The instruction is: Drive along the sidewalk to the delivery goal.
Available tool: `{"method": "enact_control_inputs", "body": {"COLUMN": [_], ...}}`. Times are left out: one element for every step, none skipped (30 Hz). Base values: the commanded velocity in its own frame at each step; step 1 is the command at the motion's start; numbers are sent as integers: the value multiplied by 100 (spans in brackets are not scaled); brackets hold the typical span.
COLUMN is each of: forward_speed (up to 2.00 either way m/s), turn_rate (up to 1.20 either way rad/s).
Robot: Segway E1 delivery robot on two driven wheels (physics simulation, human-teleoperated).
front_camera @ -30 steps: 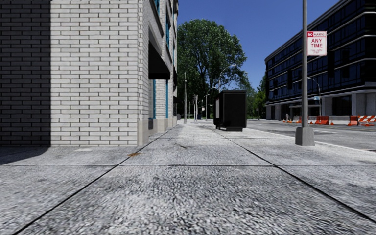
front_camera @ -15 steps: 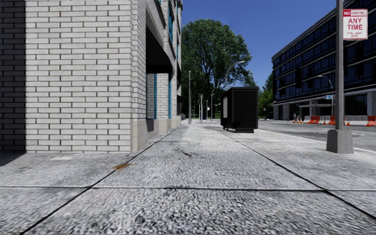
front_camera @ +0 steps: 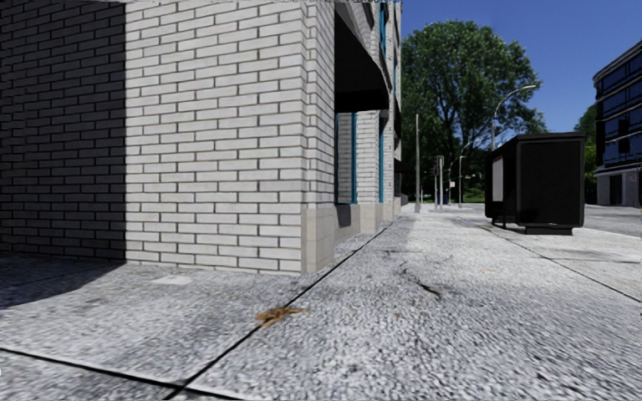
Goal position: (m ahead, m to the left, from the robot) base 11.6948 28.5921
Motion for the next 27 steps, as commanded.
{"method": "enact_control_inputs", "body": {"forward_speed": [200, 200, 200, 200, 200, 200, 200, 200, 200, 200, 200, 200, 200, 200, 200, 200, 200, 200, 200, 200, 200, 200, 200, 200, 200, 200, 200], "turn_rate": [75, 75, 75, 75, 75, 75, 75, 75, 75, 75, 75, 75, 75, 75, 75, 75, 75, 75, 75, 75, 75, 75, 75, 75, 75, 75, 75]}}
